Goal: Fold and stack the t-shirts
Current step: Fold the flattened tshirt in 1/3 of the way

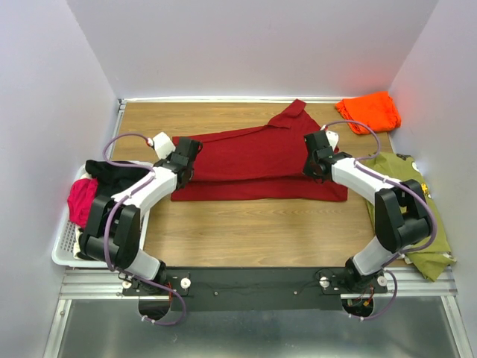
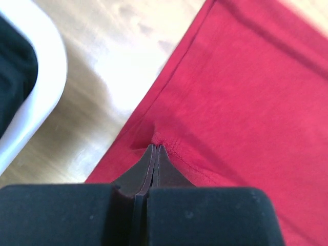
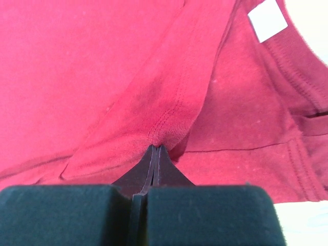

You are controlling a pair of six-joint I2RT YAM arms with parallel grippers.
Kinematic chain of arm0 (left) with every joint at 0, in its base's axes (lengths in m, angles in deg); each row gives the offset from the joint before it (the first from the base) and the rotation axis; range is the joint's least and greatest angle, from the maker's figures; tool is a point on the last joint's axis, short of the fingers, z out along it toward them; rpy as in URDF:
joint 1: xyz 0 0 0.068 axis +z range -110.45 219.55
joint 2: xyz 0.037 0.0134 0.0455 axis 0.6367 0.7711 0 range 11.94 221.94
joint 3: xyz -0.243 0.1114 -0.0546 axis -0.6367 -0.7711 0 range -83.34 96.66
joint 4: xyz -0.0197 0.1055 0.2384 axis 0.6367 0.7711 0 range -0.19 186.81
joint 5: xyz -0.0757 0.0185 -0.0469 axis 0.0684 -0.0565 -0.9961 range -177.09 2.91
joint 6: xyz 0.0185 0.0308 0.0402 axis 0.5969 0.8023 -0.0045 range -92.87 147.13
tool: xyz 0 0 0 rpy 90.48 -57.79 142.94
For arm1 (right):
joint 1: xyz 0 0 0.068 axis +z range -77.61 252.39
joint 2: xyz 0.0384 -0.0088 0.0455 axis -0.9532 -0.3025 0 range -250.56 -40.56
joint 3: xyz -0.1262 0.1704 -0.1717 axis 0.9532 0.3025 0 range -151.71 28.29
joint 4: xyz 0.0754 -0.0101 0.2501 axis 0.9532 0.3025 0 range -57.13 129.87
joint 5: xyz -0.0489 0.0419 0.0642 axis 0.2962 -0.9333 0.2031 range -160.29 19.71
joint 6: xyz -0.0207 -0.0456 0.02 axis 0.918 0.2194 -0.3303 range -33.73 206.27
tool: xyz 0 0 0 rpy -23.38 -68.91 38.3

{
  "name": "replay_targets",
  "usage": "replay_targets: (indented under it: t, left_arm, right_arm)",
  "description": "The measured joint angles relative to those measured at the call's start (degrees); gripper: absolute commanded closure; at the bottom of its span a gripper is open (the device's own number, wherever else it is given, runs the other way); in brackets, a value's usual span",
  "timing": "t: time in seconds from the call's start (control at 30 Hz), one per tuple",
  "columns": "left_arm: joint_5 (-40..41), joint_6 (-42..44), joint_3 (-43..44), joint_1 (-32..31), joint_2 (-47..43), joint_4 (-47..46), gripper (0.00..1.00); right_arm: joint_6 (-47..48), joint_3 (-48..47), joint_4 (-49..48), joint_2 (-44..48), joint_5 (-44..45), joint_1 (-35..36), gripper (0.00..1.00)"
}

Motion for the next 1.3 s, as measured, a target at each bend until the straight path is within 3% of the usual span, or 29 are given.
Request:
replay_targets:
  t: [0.3,0.63,0.9,1.3]
  left_arm:
    - [2.82,0.04,8.2,0.22,6.27,-1.38,1.0]
    - [4.66,-2.34,14.8,1.07,18.51,0.26,1.0]
    - [6.97,-7.5,16.83,1.99,21.18,4.22,1.0]
    - [8.44,-9.29,17.11,2.71,22.14,6.45,1.0]
  right_arm:
    - [0.55,-6.75,0.76,-1.44,4.5,0.0,0.99]
    - [2.84,-18.95,0.37,-14.43,7.3,0.0,0.99]
    - [6.97,-26.58,0.22,-24.04,7.21,0.11,0.99]
    - [14.56,-30.73,-0.24,-26.6,3.32,1.86,0.99]
